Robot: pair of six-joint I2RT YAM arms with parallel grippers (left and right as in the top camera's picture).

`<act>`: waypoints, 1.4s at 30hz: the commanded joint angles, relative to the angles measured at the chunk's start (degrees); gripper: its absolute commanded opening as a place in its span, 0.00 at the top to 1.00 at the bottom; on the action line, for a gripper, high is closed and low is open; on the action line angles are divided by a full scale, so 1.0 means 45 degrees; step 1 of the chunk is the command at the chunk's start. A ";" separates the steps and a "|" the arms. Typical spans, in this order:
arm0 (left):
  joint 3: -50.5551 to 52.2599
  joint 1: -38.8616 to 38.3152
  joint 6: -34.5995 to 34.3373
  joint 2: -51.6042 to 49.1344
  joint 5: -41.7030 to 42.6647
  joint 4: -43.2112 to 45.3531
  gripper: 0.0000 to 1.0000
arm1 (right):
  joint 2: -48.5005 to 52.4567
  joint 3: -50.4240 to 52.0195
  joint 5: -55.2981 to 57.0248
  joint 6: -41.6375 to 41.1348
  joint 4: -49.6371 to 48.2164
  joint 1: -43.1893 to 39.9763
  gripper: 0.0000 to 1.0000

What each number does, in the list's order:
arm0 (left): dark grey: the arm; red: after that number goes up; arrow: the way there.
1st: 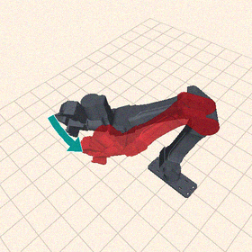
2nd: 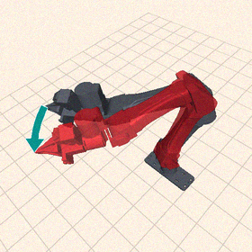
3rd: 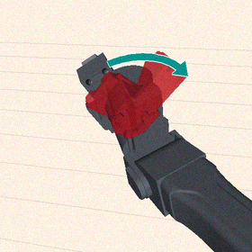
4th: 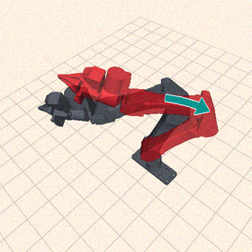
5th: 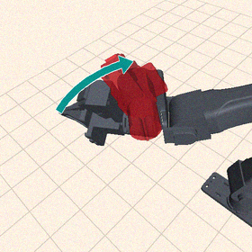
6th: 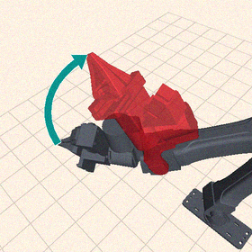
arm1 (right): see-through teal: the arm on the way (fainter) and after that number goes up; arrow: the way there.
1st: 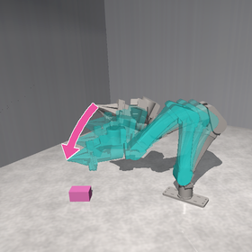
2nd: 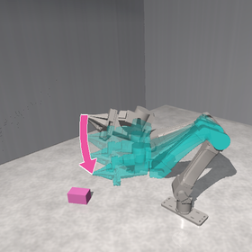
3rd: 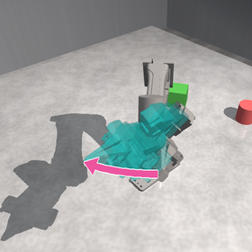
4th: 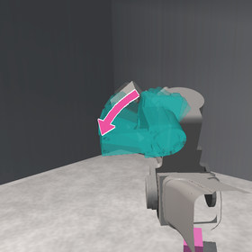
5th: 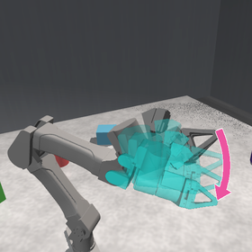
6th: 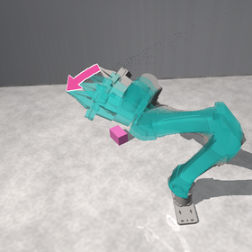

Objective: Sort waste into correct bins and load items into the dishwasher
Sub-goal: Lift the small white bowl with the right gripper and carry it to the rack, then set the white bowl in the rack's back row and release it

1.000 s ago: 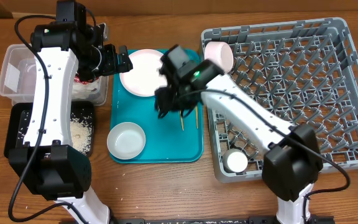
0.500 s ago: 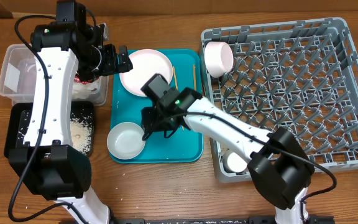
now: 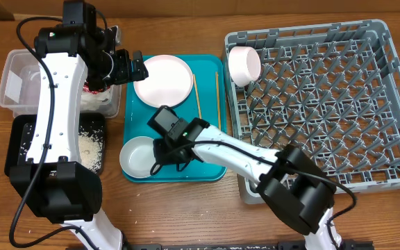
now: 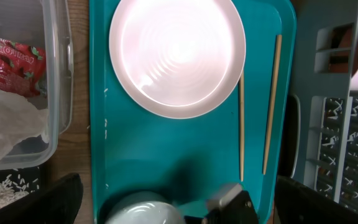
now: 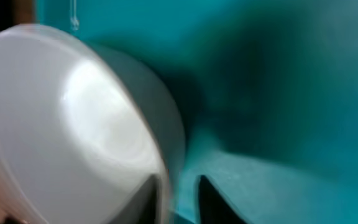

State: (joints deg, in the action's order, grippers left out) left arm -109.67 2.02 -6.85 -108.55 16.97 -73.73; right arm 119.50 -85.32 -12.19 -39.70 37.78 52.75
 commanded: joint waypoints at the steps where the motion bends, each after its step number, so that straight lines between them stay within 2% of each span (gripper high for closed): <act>1: -0.0185 0.0019 0.0146 0.0073 0.0097 0.0024 0.00 | 0.0078 0.0058 0.0131 -0.0194 -0.0005 -0.0155 0.96; 7: -0.0185 0.0019 0.0146 0.0073 0.0097 0.0024 0.00 | -0.0578 -0.0238 0.0398 -0.0180 0.0792 -0.0967 0.96; 11: -0.0185 0.0019 0.0146 0.0073 0.0097 0.0024 0.00 | -0.2108 -0.0743 0.2205 0.0204 0.2288 -0.1729 0.96; 13: -0.0185 0.0019 0.0146 0.0073 0.0097 0.0024 0.00 | -0.3181 -0.0976 0.3837 0.0204 0.3332 -0.2157 0.96; 17: -0.0185 0.0019 0.0146 0.0073 0.0097 0.0024 0.00 | -0.6028 -0.1151 0.8908 0.0204 0.5178 -0.3206 0.96; 21: -0.0185 0.0019 0.0146 0.0073 0.0097 0.0024 0.00 | -0.7096 -0.1151 1.3974 0.0209 0.6441 -0.3361 0.96; 24: -0.0185 0.0019 0.0146 0.0073 0.0097 0.0024 0.00 | -0.6577 -0.1025 1.6650 0.1316 0.6917 -0.3361 0.96; 27: -0.0185 0.0019 0.0146 0.0073 0.0097 0.0024 0.00 | -0.5187 -0.1025 1.8690 0.3769 0.6917 -0.3361 0.96; 30: -0.0185 0.0019 0.0146 0.0073 0.0097 0.0024 0.00 | -0.3808 -0.1025 1.9632 0.5129 0.6960 -0.3361 0.96; 35: -0.0185 0.0019 0.0146 0.0073 0.0097 0.0024 0.00 | -0.1763 -0.1025 2.1264 0.5357 0.7830 -0.3361 0.96; 42: -0.0185 0.0019 0.0146 0.0073 0.0097 0.0024 0.00 | -0.1107 -0.1025 2.0395 0.5353 0.7674 -0.3240 0.96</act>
State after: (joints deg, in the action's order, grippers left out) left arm -109.67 2.02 -6.85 -108.55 16.99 -73.71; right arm 113.89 -89.80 79.94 -15.75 72.82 37.60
